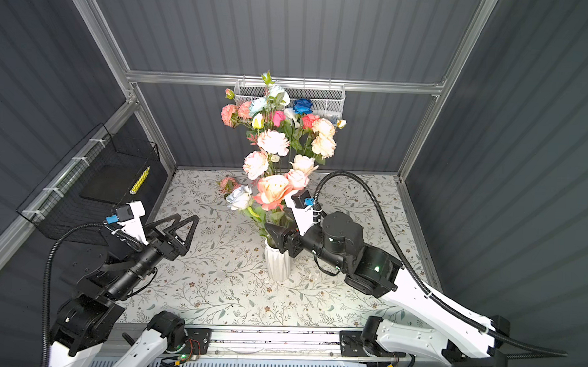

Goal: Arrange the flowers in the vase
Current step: 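Lower the pink rose stem into the white vase with the right gripper, then open the right gripper and withdraw while left reaches to the table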

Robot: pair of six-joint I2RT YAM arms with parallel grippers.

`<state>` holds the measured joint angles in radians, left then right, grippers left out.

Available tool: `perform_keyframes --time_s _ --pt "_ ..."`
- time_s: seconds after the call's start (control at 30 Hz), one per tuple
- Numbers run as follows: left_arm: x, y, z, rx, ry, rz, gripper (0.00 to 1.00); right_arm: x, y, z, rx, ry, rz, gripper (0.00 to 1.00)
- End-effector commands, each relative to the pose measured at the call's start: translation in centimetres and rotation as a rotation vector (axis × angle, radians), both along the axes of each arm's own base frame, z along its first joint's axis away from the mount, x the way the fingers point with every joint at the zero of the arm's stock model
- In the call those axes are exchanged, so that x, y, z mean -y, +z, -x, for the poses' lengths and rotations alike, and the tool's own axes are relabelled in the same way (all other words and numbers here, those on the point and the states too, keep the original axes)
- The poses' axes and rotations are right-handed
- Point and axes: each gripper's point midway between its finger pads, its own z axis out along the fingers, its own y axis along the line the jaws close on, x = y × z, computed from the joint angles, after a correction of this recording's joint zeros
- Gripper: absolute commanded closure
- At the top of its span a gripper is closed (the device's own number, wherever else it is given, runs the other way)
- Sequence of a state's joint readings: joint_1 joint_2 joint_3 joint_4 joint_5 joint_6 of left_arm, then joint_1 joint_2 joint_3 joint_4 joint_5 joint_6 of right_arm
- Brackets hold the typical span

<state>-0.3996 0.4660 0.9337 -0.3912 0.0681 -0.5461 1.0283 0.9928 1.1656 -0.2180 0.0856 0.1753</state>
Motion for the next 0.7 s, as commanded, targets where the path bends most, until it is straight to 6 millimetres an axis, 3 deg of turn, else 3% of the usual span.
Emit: perform_keyframes --time_s 0.0,0.17,0.47,0.67 --pt "-1.0 -1.6 -1.1 -0.074 0.081 -0.02 0.0 0.7 -0.2 1.5 -0.059 0.044 -0.048 0.25" --pt "-1.0 -4.8 -3.2 -0.185 0.13 -0.051 0.02 2.4 -0.3 3.3 -0.087 0.079 -0.115 0.22" --pt "1.6 -11.6 -9.0 -0.369 0.129 -0.075 0.17 5.3 -0.5 5.5 -0.082 0.098 -0.174 0.2" --pt "1.5 -16.8 -13.7 -0.545 0.182 -0.045 0.32 7.7 -0.3 6.6 -0.052 0.09 -0.212 0.2"
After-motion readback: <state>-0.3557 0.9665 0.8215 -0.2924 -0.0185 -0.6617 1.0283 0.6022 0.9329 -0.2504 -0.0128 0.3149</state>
